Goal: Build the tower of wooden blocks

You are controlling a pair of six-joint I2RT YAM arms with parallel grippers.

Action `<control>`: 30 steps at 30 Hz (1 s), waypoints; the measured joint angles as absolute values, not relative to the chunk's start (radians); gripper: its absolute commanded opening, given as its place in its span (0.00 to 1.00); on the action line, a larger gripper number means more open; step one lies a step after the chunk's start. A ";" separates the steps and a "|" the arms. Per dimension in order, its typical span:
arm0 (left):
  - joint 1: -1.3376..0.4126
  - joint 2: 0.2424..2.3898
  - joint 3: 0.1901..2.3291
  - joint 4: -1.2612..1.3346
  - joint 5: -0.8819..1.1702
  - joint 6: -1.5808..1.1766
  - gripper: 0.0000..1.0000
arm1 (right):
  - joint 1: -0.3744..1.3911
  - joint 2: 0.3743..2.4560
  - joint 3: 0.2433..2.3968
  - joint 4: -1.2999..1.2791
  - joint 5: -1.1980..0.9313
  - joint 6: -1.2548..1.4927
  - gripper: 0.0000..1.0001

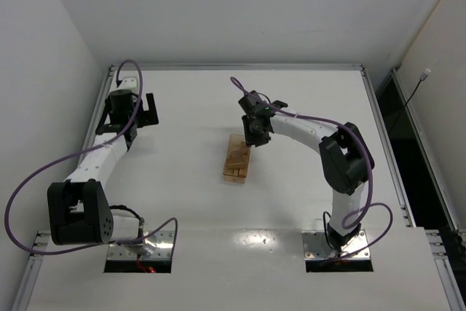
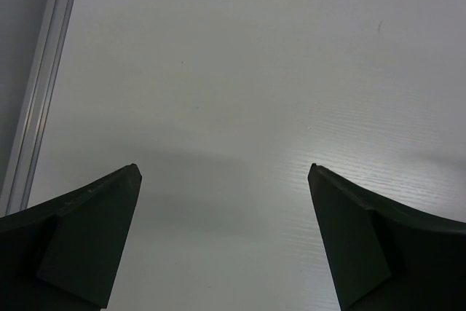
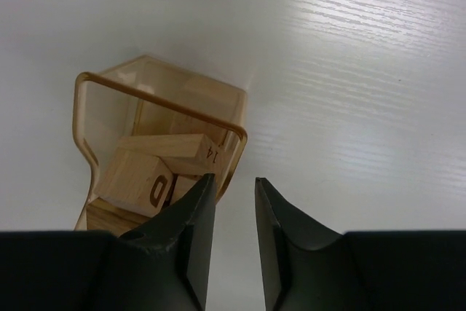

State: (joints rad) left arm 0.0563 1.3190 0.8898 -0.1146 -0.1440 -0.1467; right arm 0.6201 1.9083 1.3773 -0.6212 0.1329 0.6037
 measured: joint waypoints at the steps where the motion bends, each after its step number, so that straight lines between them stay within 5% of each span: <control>1: 0.057 1.320 0.890 -0.113 -0.145 -0.147 1.00 | 0.617 1.914 1.379 -0.620 0.134 0.604 0.21; 4: 0.063 1.326 0.890 -0.110 -0.148 -0.147 1.00 | 0.611 1.935 1.384 -0.613 0.133 0.608 0.00; 15: 0.079 1.382 0.914 -0.113 -0.154 -0.150 1.00 | 0.598 1.975 1.446 -0.583 0.176 0.520 0.00; 30: 0.079 1.388 0.938 -0.127 -0.151 -0.168 1.00 | 0.635 1.789 1.367 -0.299 0.471 -0.013 0.00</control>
